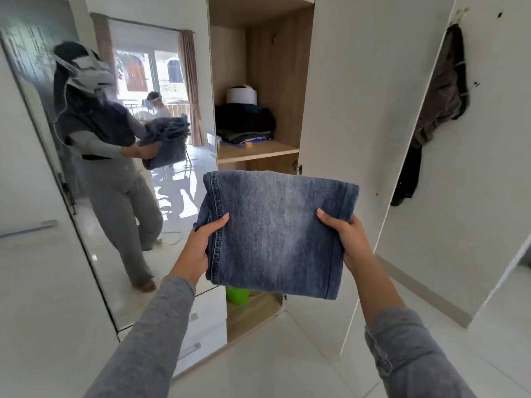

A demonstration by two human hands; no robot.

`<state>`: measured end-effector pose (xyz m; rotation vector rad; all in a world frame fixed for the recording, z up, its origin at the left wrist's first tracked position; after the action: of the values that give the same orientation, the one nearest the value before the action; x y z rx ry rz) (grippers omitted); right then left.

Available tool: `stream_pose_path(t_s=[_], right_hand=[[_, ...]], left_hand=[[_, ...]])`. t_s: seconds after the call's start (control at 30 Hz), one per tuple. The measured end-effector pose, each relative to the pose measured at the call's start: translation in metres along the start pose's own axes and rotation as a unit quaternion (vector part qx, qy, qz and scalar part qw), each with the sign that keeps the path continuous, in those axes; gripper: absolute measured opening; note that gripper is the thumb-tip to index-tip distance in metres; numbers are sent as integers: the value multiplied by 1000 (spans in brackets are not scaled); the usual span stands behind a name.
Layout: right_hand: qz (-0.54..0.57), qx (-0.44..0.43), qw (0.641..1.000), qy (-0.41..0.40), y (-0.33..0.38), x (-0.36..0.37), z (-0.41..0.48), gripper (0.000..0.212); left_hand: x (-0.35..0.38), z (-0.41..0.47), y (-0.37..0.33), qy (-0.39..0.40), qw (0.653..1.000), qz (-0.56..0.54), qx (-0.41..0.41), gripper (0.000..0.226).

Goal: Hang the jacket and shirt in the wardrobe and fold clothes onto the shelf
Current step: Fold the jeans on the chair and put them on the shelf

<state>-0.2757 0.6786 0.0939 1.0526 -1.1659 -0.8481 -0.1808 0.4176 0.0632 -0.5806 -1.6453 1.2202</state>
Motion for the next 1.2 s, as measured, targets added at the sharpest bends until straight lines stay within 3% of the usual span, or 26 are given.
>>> stream_pose_path(t_s=[0.3, 0.63, 0.8, 1.0, 1.07, 1.2], right_hand=[[-28, 28, 999, -5, -49, -3, 160, 49], [-51, 57, 993, 90, -90, -2, 396, 48], [-66, 79, 986, 134, -141, 13, 489, 27], [-105, 153, 972, 143, -243, 30, 563, 41], [-140, 163, 966, 140, -280, 38, 583, 51], [-183, 170, 956, 152, -350, 59, 628, 51]], left_hand=[[12, 155, 51, 1, 999, -17, -38, 34], [41, 335, 105, -90, 995, -30, -42, 48], [35, 398, 141, -151, 988, -31, -29, 26], [-6, 456, 202, -231, 969, -33, -78, 10], [-31, 477, 231, -235, 966, -44, -99, 17], [-96, 528, 284, -263, 957, -26, -118, 71]])
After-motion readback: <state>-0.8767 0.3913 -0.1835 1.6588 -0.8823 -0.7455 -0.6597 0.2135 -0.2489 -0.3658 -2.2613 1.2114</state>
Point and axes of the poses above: each hand's wrist, its own z-axis towards the middle knuckle, its own x-axis out of the palm, y = z × x, the point moved 6 cm from there along z, towards the middle knuckle, and after that the axes turned 2 degrees about z, right-handed, at the moved point
